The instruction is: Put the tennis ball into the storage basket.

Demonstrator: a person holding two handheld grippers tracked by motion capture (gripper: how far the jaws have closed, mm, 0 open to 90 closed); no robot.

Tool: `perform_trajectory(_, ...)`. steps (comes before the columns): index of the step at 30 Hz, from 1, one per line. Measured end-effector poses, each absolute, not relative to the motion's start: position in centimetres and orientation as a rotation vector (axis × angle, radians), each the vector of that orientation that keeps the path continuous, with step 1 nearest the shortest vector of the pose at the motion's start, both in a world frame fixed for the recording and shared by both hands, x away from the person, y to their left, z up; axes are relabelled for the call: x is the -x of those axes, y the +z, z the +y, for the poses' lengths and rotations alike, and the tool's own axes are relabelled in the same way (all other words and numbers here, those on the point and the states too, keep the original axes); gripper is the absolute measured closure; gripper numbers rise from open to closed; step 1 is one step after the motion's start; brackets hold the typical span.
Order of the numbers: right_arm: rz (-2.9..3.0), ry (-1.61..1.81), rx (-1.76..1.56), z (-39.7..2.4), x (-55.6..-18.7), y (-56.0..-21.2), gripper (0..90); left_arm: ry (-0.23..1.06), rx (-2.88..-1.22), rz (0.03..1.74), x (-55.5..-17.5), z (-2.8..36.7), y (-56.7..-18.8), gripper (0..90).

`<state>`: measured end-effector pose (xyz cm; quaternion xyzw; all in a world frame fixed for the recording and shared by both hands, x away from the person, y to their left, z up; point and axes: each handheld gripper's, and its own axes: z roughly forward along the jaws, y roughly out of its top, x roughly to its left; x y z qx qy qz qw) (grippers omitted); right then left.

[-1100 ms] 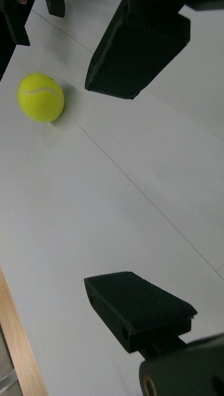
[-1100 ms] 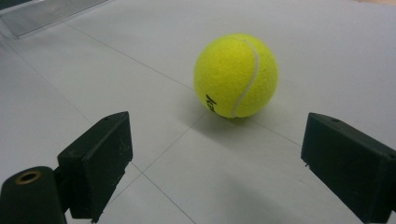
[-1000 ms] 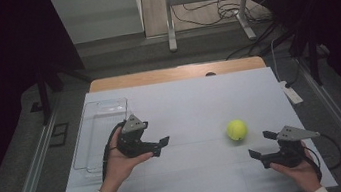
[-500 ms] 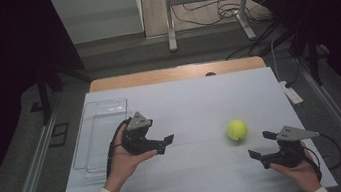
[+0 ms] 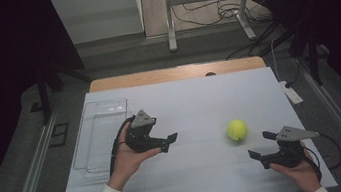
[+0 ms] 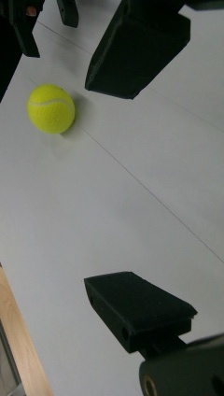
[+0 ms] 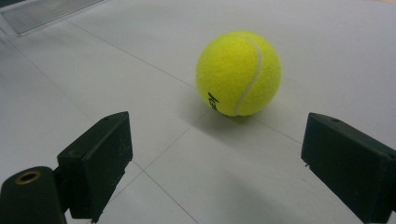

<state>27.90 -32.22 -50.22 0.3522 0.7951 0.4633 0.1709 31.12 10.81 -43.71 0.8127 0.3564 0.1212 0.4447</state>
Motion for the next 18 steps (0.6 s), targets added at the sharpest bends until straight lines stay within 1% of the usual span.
perform_trajectory(18,2.264,1.315,-0.998,-32.22,-27.93,-50.27,9.3,0.286,-2.016,0.869,-31.71,9.92,-43.68,8.9)
